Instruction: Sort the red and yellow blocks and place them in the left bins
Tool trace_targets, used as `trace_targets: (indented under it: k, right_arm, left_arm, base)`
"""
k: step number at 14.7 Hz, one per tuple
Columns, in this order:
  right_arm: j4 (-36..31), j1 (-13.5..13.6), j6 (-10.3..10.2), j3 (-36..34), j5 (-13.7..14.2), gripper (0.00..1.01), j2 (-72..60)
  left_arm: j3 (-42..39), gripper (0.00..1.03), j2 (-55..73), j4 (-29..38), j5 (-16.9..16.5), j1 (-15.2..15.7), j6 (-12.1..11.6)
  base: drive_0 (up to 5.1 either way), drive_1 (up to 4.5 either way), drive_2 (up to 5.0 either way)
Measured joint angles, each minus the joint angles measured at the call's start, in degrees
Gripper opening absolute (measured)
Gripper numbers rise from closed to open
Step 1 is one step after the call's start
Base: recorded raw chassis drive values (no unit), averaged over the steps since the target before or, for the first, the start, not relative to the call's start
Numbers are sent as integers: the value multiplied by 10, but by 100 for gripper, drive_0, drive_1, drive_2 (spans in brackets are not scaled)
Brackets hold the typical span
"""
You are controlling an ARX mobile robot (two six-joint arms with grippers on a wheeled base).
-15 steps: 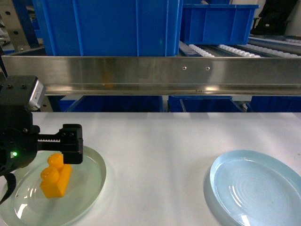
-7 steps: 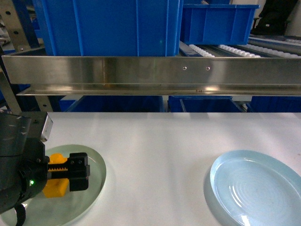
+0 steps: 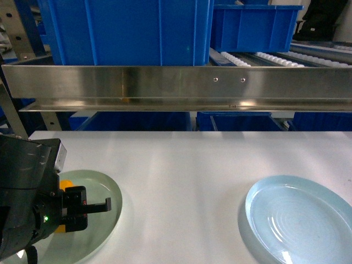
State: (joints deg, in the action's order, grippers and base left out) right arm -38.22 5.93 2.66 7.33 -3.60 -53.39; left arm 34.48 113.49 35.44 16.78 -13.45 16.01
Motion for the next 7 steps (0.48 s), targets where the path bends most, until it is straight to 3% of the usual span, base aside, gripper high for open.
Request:
trace_targets:
  k: [2, 4, 5, 7]
  right_arm:
    - [0, 0, 0, 0, 0, 28, 0]
    - [0, 0, 0, 0, 0, 28, 0]
    - [0, 0, 0, 0, 0, 28, 0]
    - [0, 0, 0, 0, 0, 28, 0]
  left_arm:
    - [-10, 27, -54, -5, -14, 21, -1]
    - [-22, 27, -120, -3, -27, 32, -18]
    - [-37, 27, -202, -17, -50, 31, -43]
    - [-51, 27, -273, -35, -57, 27, -61]
  base:
    - [0, 0, 0]
    - [0, 0, 0]
    - [0, 0, 0]
    - [0, 0, 0]
